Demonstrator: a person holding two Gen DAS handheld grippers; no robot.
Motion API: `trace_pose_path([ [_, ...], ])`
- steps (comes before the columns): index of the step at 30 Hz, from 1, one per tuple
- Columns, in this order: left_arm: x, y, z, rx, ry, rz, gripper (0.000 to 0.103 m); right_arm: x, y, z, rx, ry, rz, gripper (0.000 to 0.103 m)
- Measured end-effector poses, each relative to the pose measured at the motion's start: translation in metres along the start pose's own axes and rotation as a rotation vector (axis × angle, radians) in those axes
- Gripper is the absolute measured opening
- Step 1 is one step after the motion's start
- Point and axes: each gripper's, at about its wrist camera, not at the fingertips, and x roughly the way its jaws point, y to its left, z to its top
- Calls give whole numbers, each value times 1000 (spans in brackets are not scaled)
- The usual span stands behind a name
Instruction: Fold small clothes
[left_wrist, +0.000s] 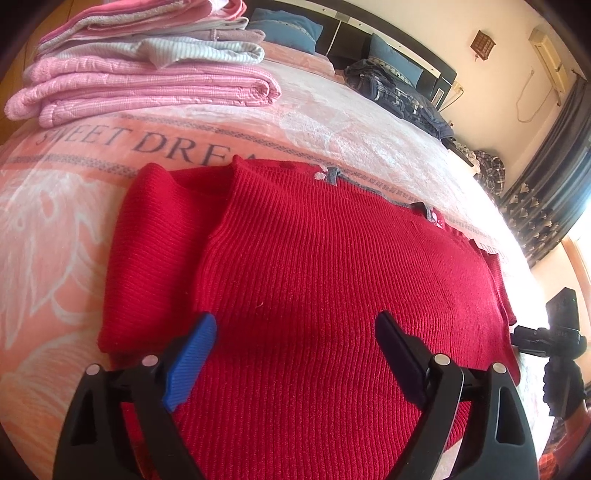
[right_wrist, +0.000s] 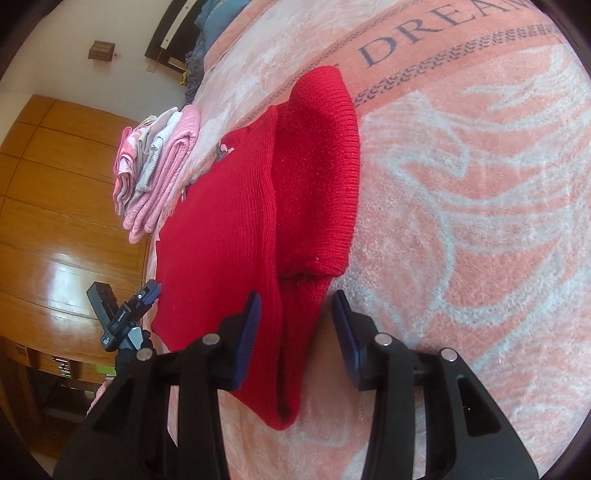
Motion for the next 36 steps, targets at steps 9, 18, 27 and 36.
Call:
trace_pose_path([
  [9, 2, 1, 1, -6, 4, -6, 90, 17, 7, 9, -3, -16, 23, 40],
  [18, 4, -1, 0, 12, 8, -5, 93, 29, 12, 15, -15, -54, -7, 20],
  [27, 5, 3, 0, 30, 15, -37, 93, 29, 10, 11, -15, -66, -32, 17],
  [36, 3, 7, 2, 34, 22, -65, 94, 29, 31, 11, -17, -73, -108, 16],
])
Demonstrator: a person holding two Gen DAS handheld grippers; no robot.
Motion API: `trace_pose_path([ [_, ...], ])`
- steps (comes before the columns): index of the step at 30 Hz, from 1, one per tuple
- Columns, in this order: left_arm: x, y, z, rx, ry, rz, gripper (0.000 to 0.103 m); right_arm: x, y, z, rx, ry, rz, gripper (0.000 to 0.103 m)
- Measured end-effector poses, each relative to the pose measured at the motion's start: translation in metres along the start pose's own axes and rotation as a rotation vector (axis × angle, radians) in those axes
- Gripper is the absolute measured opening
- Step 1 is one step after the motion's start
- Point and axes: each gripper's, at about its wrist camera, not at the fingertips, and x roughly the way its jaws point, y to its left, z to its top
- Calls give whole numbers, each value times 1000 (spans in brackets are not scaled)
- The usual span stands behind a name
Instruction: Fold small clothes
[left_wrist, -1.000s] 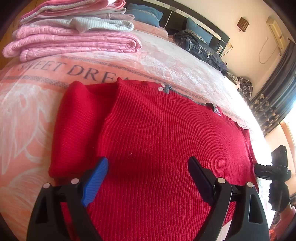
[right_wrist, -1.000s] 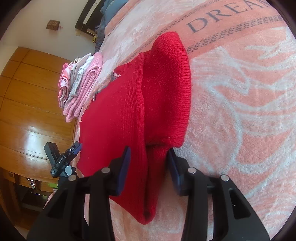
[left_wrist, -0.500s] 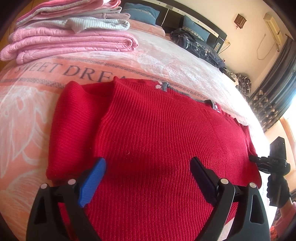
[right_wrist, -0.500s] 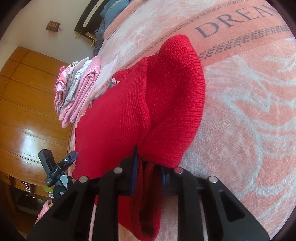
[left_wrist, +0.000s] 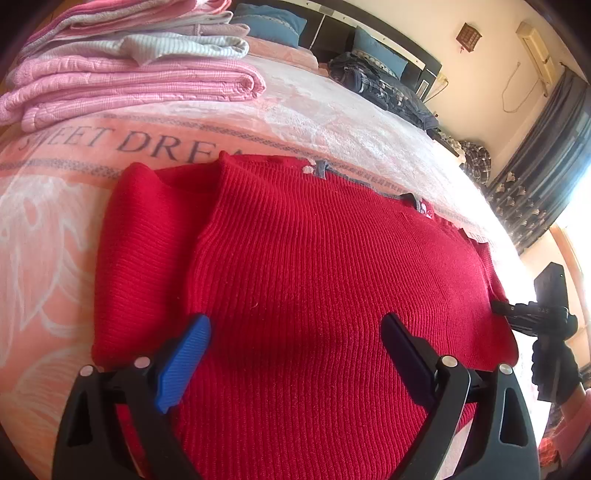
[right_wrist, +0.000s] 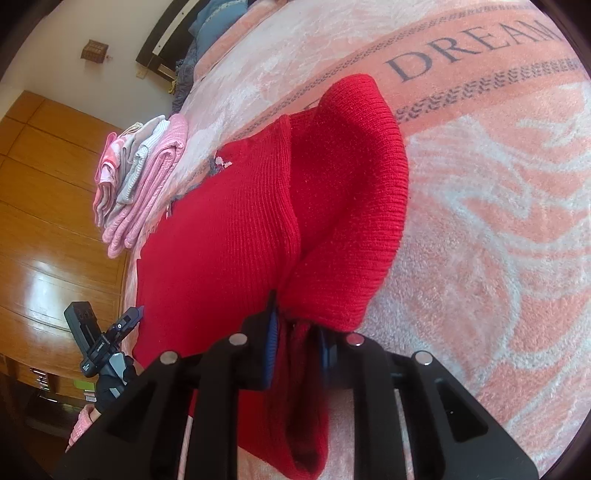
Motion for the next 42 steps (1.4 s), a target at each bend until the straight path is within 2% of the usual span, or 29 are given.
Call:
trace_pose_path([
  [5, -7, 6, 5, -32, 10, -44, 94, -9, 34, 7, -25, -13, -19, 16],
  [10, -18, 10, 10, -38, -4, -81, 94, 1, 83, 15, -86, 39, -121, 16],
  [15, -27, 16, 14, -48, -23, -107, 94, 16, 134, 22, -144, 69, -177, 15],
  [23, -40, 34, 18, -77, -46, -129, 94, 58, 217, 18, -269, 134, -191, 15],
  [29, -45, 53, 18, -116, -51, -134, 94, 112, 248, -2, -338, 222, -262, 15],
  [32, -46, 60, 17, -126, -52, -131, 94, 133, 254, -14, -372, 257, -297, 22],
  [33, -46, 62, 17, -130, -52, -131, 94, 137, 257, -18, -383, 263, -289, 30],
  [34, -46, 64, 16, -135, -52, -131, 94, 139, 261, -22, -392, 268, -267, 34],
  [38, -46, 71, 16, -162, -52, -137, 94, 128, 280, -31, -430, 265, -199, 34],
  [42, -50, 70, 19, -179, -63, -159, 94, 102, 293, -44, -502, 239, -221, 38],
])
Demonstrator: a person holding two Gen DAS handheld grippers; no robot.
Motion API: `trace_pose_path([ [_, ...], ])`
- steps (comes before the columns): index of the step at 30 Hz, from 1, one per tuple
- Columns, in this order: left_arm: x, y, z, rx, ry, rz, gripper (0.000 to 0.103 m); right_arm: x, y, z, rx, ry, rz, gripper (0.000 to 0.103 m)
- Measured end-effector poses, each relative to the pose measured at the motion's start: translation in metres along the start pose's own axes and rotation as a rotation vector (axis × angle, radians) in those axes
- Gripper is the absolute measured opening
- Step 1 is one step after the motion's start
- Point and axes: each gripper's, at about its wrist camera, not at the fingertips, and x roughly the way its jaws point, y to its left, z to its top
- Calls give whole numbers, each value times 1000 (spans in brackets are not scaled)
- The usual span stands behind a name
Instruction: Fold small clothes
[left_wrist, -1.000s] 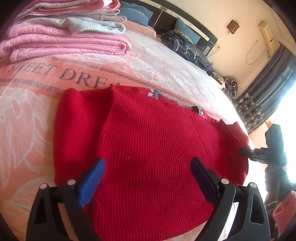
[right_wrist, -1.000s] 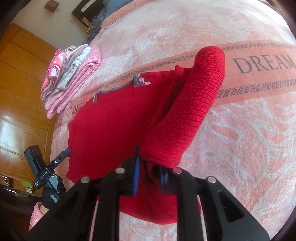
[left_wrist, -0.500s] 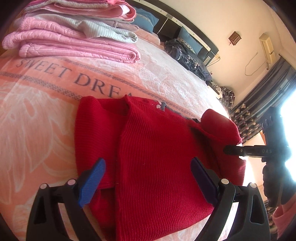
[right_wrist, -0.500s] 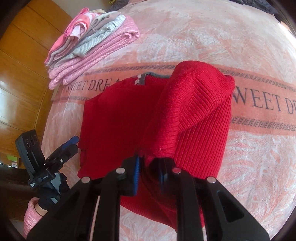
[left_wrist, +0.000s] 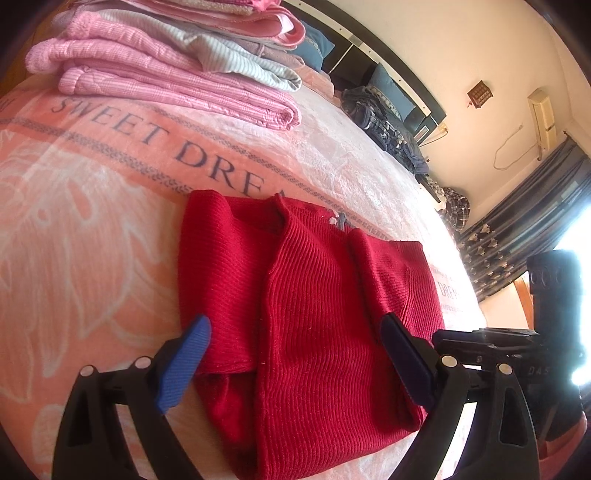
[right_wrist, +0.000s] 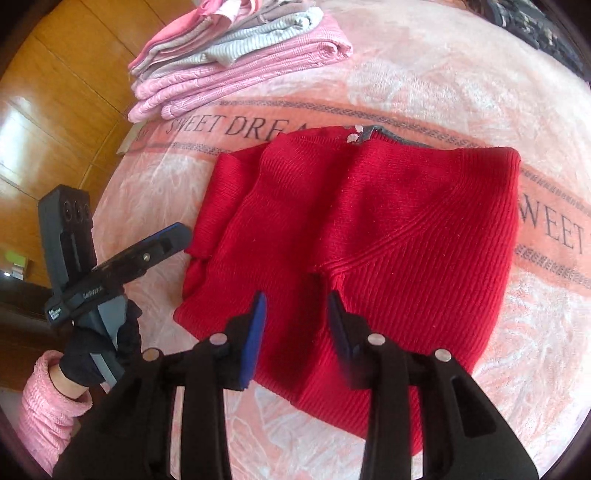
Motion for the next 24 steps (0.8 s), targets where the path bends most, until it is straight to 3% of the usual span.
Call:
trace_pose_path([
  [2, -3, -5, 2, -1, -8, -15, 94, -7, 8, -15, -49, 10, -20, 43],
  [8, -1, -24, 7, 19, -3, -45, 94, 11, 19, -65, -159, 73, -103, 45],
  [18, 22, -28, 5, -48, 58, -60, 94, 53, -5, -73, -141, 76, -106, 52],
  [19, 23, -29, 5, -53, 62, -66, 94, 53, -6, -74, -148, 68, -102, 51],
  [21, 25, -32, 4, -53, 67, -75, 94, 51, -8, -75, -169, 60, -123, 31],
  [24, 29, -38, 4, -50, 78, -93, 94, 42, -21, -76, -134, 47, -64, 14],
])
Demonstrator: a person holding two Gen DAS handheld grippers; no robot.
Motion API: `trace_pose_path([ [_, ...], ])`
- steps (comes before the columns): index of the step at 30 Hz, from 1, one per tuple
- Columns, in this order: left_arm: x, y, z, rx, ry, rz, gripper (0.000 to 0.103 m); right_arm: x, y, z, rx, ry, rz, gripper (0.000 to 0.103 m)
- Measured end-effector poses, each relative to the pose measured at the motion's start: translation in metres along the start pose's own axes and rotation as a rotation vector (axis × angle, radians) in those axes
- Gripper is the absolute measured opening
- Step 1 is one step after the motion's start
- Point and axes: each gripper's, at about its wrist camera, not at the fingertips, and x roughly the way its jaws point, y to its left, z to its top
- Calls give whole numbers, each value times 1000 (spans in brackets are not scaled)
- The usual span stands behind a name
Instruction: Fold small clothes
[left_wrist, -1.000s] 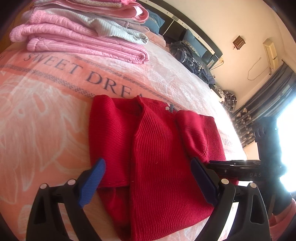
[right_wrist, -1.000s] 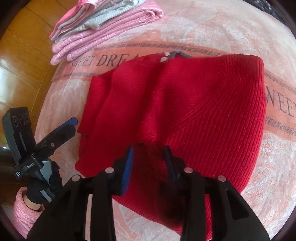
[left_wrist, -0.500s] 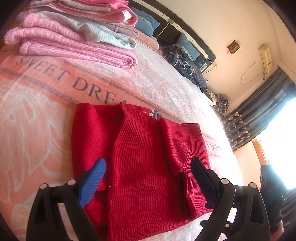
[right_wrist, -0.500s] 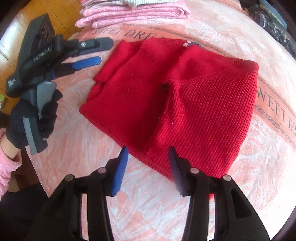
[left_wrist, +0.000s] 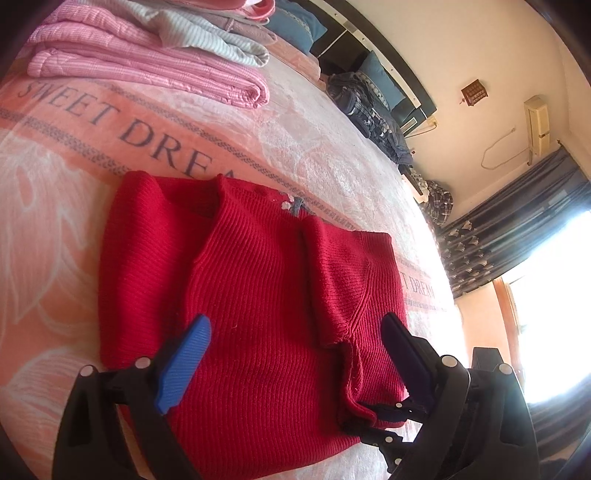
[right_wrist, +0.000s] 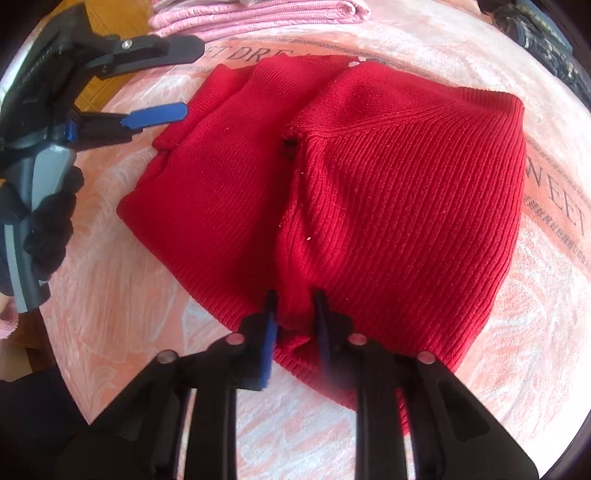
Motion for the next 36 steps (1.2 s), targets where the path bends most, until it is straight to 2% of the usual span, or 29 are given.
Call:
trace_pose_path([
  [5, 16, -11, -4, -24, 46, -64, 94, -26, -32, -8, 143, -57, 218, 12],
  [9, 40, -14, -9, -102, 112, -153, 94, -57, -47, -10, 184, -125, 302, 12],
  [13, 71, -13, -11, -214, 156, -226, 94, -78, -58, -14, 191, -170, 324, 12],
  [20, 107, -27, -5, -302, 168, -314, 94, -101, -70, -20, 199, -218, 366, 11],
  [22, 113, -32, -5, -309, 173, -321, 94, -108, -78, -22, 210, -239, 374, 11],
  [24, 112, -37, -7, -310, 171, -297, 94, -110, -83, -19, 219, -253, 373, 11],
  [27, 96, -45, -7, -267, 147, -217, 94, -110, -92, -22, 233, -261, 386, 11],
  [31, 77, -62, -6, -232, 103, -265, 94, -103, -95, -22, 249, -258, 407, 11],
  [33, 86, -70, -6, -235, 145, -322, 94, -102, -93, -22, 238, -256, 403, 11],
  [36, 107, -65, -13, -298, 208, -310, 94, -106, -91, -21, 230, -262, 399, 11],
])
